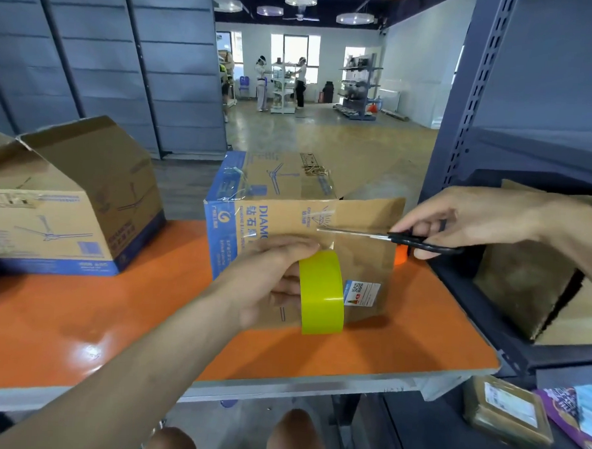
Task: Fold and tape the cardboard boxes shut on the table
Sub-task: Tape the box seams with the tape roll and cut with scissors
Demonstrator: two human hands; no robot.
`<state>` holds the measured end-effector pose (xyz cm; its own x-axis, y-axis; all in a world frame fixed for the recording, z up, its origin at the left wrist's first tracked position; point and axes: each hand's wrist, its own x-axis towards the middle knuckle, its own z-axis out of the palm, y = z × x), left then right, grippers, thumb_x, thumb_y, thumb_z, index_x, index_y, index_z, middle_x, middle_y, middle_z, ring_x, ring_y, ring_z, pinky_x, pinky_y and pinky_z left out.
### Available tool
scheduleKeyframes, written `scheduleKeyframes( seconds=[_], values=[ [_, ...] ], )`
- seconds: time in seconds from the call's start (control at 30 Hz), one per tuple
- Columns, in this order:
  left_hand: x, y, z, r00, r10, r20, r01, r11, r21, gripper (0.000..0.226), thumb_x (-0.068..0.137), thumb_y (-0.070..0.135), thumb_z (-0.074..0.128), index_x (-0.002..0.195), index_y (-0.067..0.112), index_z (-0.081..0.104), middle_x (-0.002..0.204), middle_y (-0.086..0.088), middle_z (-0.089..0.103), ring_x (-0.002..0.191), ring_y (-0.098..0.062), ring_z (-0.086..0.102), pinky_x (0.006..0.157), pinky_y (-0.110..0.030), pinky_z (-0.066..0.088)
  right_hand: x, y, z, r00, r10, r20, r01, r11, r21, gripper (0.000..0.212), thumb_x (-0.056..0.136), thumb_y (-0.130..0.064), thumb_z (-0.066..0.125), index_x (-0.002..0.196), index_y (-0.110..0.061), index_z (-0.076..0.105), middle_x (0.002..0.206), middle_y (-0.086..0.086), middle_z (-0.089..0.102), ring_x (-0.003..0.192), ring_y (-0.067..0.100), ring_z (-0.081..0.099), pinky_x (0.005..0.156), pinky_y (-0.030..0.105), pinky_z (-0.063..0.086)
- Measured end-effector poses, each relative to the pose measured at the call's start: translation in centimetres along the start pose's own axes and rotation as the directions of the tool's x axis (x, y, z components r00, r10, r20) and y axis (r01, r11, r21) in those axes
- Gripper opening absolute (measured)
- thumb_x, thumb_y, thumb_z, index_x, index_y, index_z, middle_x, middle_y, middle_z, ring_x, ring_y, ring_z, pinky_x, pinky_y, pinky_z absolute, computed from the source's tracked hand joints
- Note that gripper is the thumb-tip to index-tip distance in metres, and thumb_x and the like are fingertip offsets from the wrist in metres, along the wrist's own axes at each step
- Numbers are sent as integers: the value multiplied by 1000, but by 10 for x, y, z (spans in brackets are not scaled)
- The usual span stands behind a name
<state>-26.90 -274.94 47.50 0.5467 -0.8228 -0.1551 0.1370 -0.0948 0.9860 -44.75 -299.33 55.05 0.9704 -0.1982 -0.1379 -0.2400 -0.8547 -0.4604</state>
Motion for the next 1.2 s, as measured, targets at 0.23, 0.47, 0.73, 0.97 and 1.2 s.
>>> scheduleKeyframes(
  seconds=[0.23, 0.47, 0.73, 0.97, 1.2],
  values=[
    [6, 0, 7, 998, -6, -70, 4, 999, -33, 8, 92, 22, 71, 92, 20, 79, 70, 1, 72, 53, -13, 67, 49, -23, 55, 5, 0, -4, 1000, 1, 21, 0, 999, -43, 35, 79, -56, 76, 114, -57, 68, 91, -9, 74, 85, 6, 68, 87, 22, 50],
    [9, 1, 11, 994, -2, -110, -4, 999, -52, 5, 85, 20, 78, 82, 17, 80, 80, -6, 69, 58, -17, 63, 53, -27, 54, 4, -10, -7, 999, 46, 14, -46, 999, -11, 27, 81, -43, 78, 105, -54, 73, 86, -6, 74, 70, -1, 62, 66, 8, 43],
    [13, -1, 7, 995, -4, -98, -1, 999, -53, 5, 86, 19, 77, 84, 16, 80, 75, -5, 71, 55, -18, 63, 53, -27, 51, -29, -35, -24, 985, 22, -169, -25, 1000, -19, 36, 77, -53, 78, 111, -50, 69, 96, -11, 78, 90, 7, 73, 81, 28, 47],
    [11, -3, 7, 994, 22, -104, -25, 999, -33, 8, 83, 21, 79, 87, 14, 80, 72, -4, 72, 56, -17, 65, 55, -26, 54, 21, -76, 25, 809, 4, -588, 37, 998, 58, 33, 94, -27, 71, 116, -49, 61, 96, -22, 76, 85, -7, 70, 73, 17, 52],
    [11, -6, 11, 987, 67, -144, -72, 997, -33, 23, 87, 41, 76, 76, 22, 81, 76, -4, 74, 61, -15, 66, 60, -27, 55, 44, -89, 78, 431, -36, -902, -190, 973, -129, 51, 82, -56, 74, 113, -34, 40, 82, -16, 60, 79, 33, 68, 63, 36, 39]
  ],
)
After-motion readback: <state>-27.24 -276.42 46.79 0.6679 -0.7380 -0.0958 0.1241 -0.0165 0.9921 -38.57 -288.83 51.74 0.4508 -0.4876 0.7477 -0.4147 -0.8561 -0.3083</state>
